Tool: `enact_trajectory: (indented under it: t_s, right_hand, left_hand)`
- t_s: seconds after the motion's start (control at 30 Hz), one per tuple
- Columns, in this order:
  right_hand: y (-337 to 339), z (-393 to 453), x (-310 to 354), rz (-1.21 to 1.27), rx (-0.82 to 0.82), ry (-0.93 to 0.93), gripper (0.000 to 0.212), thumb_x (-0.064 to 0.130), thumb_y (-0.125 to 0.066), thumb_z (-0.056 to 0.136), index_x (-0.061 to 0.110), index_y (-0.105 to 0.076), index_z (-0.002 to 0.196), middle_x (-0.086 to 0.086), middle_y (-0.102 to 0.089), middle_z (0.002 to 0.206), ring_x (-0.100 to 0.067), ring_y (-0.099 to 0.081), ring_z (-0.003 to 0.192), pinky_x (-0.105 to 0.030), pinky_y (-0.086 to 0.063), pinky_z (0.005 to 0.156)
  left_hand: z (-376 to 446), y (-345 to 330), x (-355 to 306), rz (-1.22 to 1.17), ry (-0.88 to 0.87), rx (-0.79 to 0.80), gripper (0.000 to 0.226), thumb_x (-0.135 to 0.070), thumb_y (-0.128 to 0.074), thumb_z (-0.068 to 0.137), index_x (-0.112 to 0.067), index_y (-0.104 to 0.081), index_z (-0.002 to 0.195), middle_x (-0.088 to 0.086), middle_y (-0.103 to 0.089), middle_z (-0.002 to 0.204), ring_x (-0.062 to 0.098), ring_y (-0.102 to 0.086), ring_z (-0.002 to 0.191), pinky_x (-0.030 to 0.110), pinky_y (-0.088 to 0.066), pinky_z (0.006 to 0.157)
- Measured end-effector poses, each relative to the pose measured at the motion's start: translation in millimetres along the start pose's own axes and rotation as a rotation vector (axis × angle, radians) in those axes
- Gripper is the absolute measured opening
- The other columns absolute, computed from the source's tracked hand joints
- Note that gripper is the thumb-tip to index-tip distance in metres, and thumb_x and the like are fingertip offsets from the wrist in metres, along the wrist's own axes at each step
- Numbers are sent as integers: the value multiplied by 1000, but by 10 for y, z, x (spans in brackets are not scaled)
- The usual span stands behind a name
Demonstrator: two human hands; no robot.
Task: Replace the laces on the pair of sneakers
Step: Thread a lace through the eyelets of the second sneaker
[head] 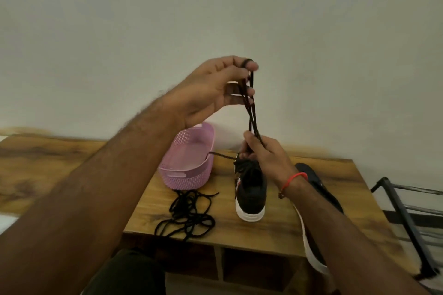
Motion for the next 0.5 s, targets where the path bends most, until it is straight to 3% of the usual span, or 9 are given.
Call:
enact_trajectory:
  t_s: [0.1, 0.17, 0.23, 0.3, 0.37, 0.43, 0.5]
  right_hand:
    - [433, -193, 105, 48, -81, 29, 40, 41, -46, 103, 14, -60, 77, -2, -63, 71, -30, -67, 78, -50, -55, 86]
    - [788, -266, 193, 334, -236, 48, 36, 34, -46, 103, 16, -55, 73, -2, -51, 63, -25, -57, 58, -49, -58, 71]
    - [1117, -328, 258, 646, -335, 77, 35, 35, -44, 101, 20, -49, 70, 1, -40, 62, -18, -41, 48, -39, -53, 52]
    - [1367, -396, 248, 796, -404, 79, 35, 38, -42, 101, 22, -47, 71, 3, -39, 63, -15, -34, 47, -26, -38, 43]
    - [1533, -479, 170, 834, -454, 87, 33, 36, -41, 102, 22, -47, 73, 2, -46, 67, -16, -39, 50, -24, -35, 43]
    - [1654, -535, 60, 815, -501, 106, 31, 32, -41, 102, 20, -49, 75, -3, -58, 75, -22, -54, 59, -29, -47, 51]
    - [1765, -540, -74, 739, -551, 108, 26, 26, -43, 100, 17, -52, 77, -10, -67, 86, -31, -68, 76, -39, -58, 65]
  left_hand:
    - [-35, 2, -158, -213, -41, -176, 23, -1, -42, 99, -11, -63, 97, 2, -53, 75, 18, -60, 70, 39, -58, 79]
    - [-50, -38, -71, -258, -34, -270, 23, -2, -42, 97, -12, -63, 93, 1, -50, 71, 17, -62, 71, 38, -58, 77]
    - [-52, -180, 160, -203, 9, -277, 24, -1, -44, 96, -11, -65, 91, 1, -51, 70, 18, -63, 71, 40, -58, 79]
    - [-54, -407, 469, -126, 77, -213, 26, 0, -47, 97, -11, -70, 90, 0, -61, 71, 19, -64, 73, 42, -59, 79]
    - [-63, -657, 794, -89, 145, -141, 31, -2, -50, 98, -16, -77, 88, 1, -68, 75, 20, -66, 77, 41, -60, 80]
    - [-62, -862, 1127, -51, 209, -101, 32, -5, -53, 99, -22, -78, 88, 1, -71, 79, 20, -67, 82, 39, -57, 82]
    - [-23, -978, 1481, 108, 250, -59, 24, -12, -57, 100, -25, -76, 102, -6, -74, 91, 12, -69, 92, 30, -53, 85]
Point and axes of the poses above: each hand's wrist, its own z-axis towards the middle knuckle, its own y-axis out of the back of the hand, x = y × z, the point moved 4 cm from there along z, towards the middle knuckle
